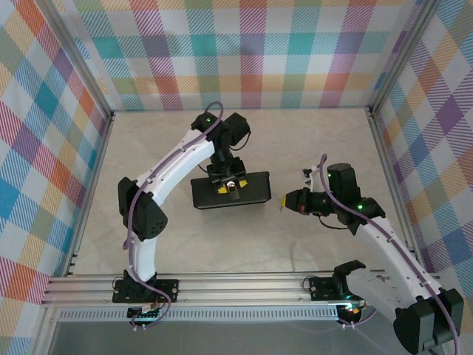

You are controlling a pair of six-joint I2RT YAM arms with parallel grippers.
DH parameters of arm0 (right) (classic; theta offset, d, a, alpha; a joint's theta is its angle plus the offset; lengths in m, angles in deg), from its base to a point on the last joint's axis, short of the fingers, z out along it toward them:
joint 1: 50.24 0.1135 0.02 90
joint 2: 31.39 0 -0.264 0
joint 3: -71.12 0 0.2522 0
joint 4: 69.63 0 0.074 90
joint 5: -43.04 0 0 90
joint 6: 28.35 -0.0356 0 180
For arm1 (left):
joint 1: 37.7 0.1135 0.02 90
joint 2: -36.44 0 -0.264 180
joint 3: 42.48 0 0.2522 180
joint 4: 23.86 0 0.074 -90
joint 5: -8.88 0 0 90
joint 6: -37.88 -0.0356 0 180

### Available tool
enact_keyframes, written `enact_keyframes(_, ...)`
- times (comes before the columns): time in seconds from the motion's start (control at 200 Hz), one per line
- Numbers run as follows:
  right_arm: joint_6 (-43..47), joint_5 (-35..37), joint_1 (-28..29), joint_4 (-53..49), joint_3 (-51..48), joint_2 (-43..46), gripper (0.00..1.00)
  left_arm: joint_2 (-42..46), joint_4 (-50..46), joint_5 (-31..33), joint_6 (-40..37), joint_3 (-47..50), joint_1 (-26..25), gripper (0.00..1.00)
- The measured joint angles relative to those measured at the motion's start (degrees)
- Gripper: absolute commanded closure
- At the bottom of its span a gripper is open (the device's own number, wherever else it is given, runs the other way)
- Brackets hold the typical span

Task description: Unlock the padlock with the key

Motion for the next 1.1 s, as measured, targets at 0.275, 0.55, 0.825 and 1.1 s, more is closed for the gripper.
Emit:
enact_keyframes(0.275,0.2,0.6,0.0,-1.4,2.4,-1.3,0.98,1.2,5.9,0.3,-2.6,1.7,3.3,0.51)
enact_keyframes(0.55,-0.3,0.8,0.3,-1.7,5.8,-2.9,0.98,2.8,11.7,0.5,-7.1,4.7,4.8,0.52)
enact_keyframes(0.825,-4.9,3.2,8.0,1.7,5.9,-5.8,0.98,4.5,11.6,3.7,-12.4,5.7,4.8,0.5)
enact_keyframes(1.1,-7.7,7.0,15.3,4.9,9.4,-10.5,0.98,8.2,10.7,15.4,-20.1,5.6,5.4,0.41)
